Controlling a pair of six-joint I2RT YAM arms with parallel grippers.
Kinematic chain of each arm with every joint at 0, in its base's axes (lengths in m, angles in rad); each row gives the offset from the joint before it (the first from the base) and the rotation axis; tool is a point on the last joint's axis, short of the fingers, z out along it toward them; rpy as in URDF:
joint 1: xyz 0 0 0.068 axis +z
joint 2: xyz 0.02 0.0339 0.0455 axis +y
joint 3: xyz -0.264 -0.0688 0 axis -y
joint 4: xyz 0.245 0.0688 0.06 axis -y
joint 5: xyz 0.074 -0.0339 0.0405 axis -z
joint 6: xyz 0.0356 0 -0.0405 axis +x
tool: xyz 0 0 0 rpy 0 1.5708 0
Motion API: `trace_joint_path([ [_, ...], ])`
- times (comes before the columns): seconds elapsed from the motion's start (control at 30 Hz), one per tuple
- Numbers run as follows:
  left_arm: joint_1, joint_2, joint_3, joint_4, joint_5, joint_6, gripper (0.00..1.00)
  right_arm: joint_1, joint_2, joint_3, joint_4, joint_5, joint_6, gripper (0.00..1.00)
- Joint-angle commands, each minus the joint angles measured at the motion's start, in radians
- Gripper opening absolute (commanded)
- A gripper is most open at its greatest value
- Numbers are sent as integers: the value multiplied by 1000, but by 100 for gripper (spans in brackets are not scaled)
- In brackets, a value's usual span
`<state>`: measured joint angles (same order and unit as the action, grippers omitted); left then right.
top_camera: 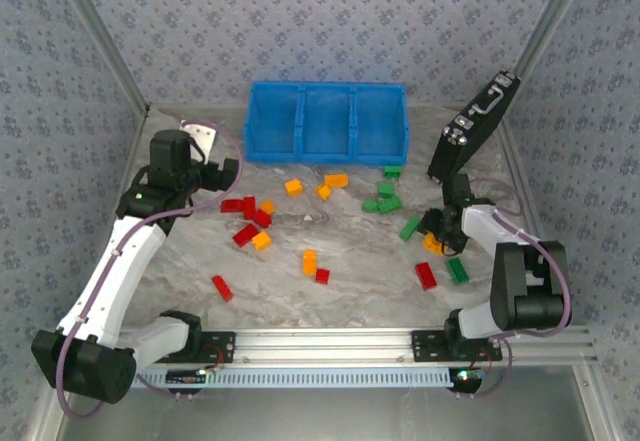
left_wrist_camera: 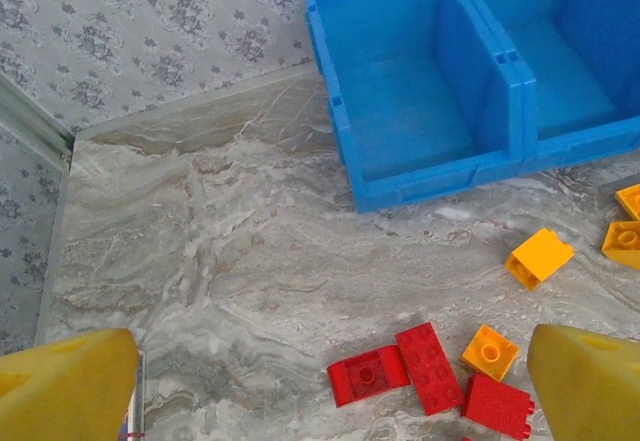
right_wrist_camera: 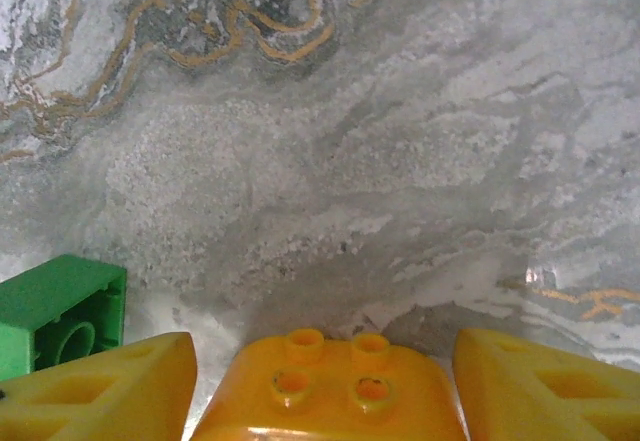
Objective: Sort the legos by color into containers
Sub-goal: Pick up the lego from the middle-right of the table, then place the lego in the container.
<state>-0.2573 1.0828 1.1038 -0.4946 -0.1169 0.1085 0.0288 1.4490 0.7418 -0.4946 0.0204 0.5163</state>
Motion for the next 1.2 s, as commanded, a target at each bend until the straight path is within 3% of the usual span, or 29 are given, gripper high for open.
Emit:
trace_joint_path([
  [0.0, 6, -24, -5, 15, -16, 23, 100, 7, 30, 36, -14, 22, -9, 65],
  [0.23, 24, -43, -33, 28, -10, 38, 100, 15, 32, 76, -59, 51, -17, 53],
  [0.53, 55, -78, -77, 57, 29, 31, 100, 20, -87, 215, -239, 72, -34, 50],
  [0.7, 60, -98, -97, 68, 28, 41, 100, 41, -96, 378, -283, 63, -27, 49],
  [0.9, 61, -113, -112, 74, 21, 61, 100, 117, 78, 695, -286, 66, -64, 48],
  [1.17, 65, -100, -132, 84, 20, 84, 100, 194, 513, 1203, -280, 62, -162, 48],
])
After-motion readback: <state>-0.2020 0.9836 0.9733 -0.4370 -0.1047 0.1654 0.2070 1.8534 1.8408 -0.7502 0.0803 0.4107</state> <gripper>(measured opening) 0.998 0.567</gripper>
